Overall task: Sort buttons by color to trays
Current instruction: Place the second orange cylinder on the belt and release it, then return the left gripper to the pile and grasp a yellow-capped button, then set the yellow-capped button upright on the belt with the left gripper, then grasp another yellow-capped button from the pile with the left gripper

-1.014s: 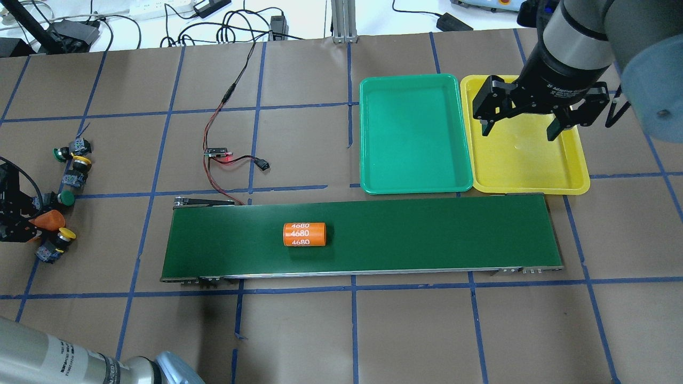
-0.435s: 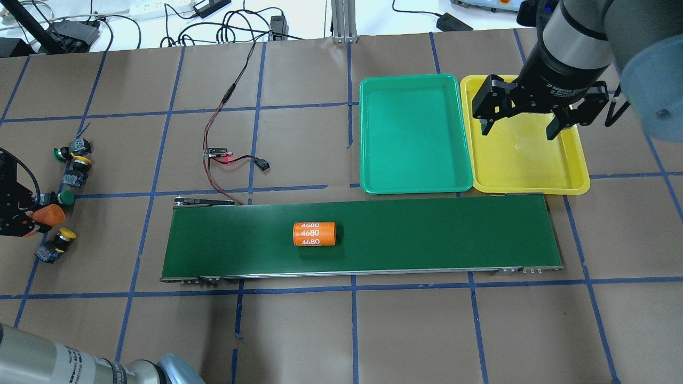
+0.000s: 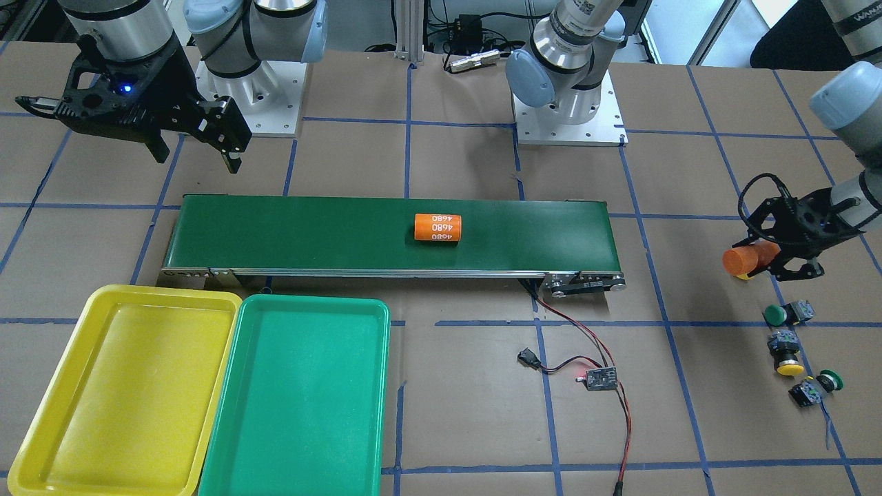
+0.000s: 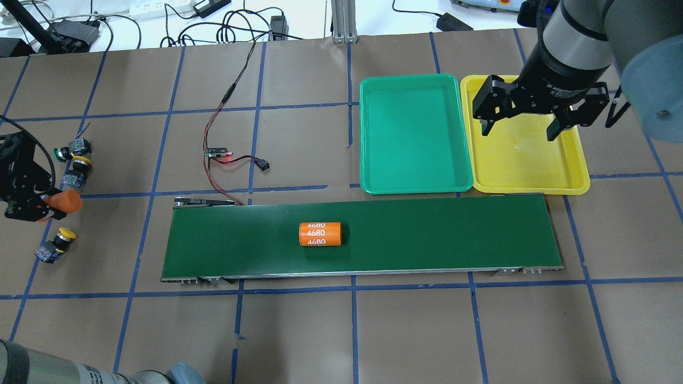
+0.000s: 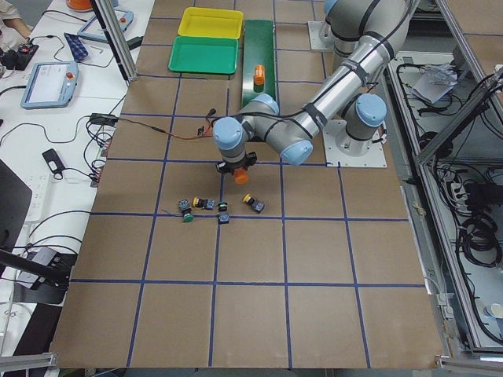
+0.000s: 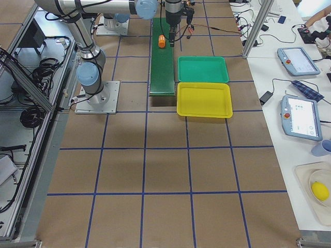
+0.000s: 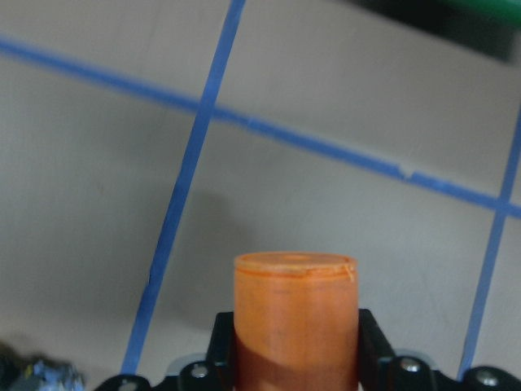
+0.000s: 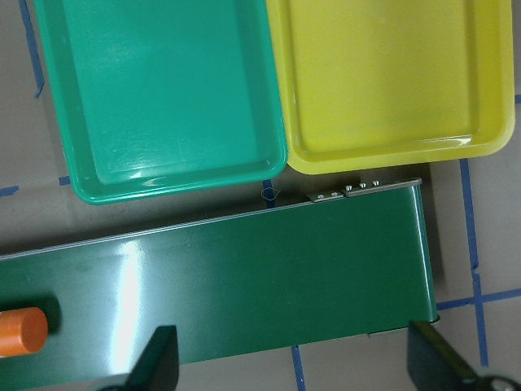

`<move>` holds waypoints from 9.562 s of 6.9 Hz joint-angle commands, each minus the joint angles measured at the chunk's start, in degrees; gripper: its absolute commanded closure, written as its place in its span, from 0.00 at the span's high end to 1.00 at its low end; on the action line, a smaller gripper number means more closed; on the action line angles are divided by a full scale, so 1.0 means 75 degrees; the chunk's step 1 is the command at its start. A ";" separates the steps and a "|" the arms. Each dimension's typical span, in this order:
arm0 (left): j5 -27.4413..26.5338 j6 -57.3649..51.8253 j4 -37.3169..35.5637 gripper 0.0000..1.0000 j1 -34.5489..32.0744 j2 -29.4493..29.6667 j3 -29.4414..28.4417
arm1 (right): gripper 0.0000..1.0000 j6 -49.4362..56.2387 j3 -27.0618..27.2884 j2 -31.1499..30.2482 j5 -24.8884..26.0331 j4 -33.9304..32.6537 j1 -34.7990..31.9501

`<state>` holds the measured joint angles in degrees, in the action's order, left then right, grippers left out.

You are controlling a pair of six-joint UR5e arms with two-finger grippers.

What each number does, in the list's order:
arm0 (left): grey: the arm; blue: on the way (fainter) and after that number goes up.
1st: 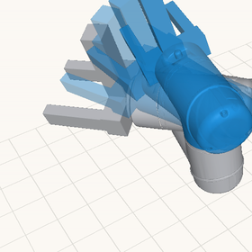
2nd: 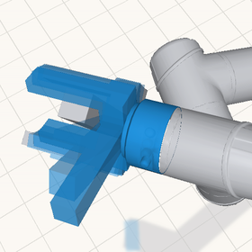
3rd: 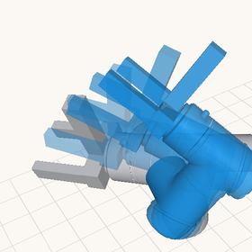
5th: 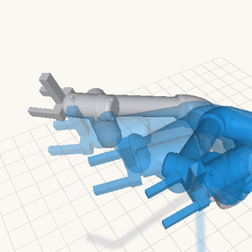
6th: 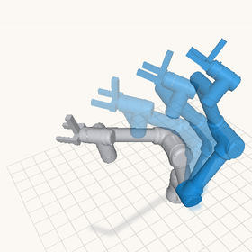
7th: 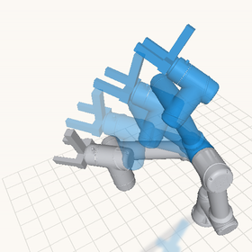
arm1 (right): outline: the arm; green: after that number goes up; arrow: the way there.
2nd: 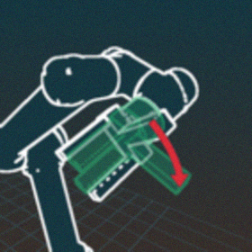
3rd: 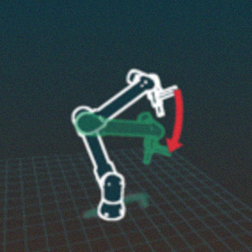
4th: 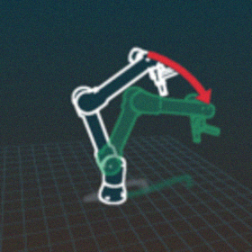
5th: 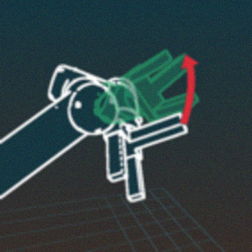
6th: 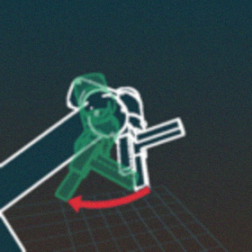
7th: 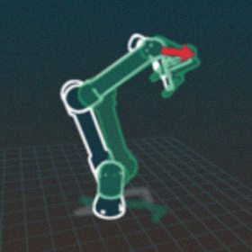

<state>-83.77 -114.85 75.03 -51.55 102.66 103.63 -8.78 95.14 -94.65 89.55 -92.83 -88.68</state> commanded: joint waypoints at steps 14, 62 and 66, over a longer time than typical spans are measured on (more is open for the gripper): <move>0.0106 0.3000 -0.2504 0.93 -0.2886 -0.1711 0.2695 | 1.00 -0.0189 0.0100 -0.0024 0.0024 -0.0091 0.0000; -0.0303 0.0361 -0.1156 0.93 -0.0018 0.4335 -0.4336 | 1.00 -0.0224 0.0393 -0.0024 0.0095 -0.0361 0.0000; -0.0221 -0.0389 -0.1168 0.14 -0.0006 0.4394 -0.4336 | 1.00 -0.0224 0.0428 -0.0024 0.0083 -0.0384 -0.0012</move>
<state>-85.48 -117.19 66.27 -51.61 135.54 71.10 -10.46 98.25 -94.81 90.19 -95.58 -88.77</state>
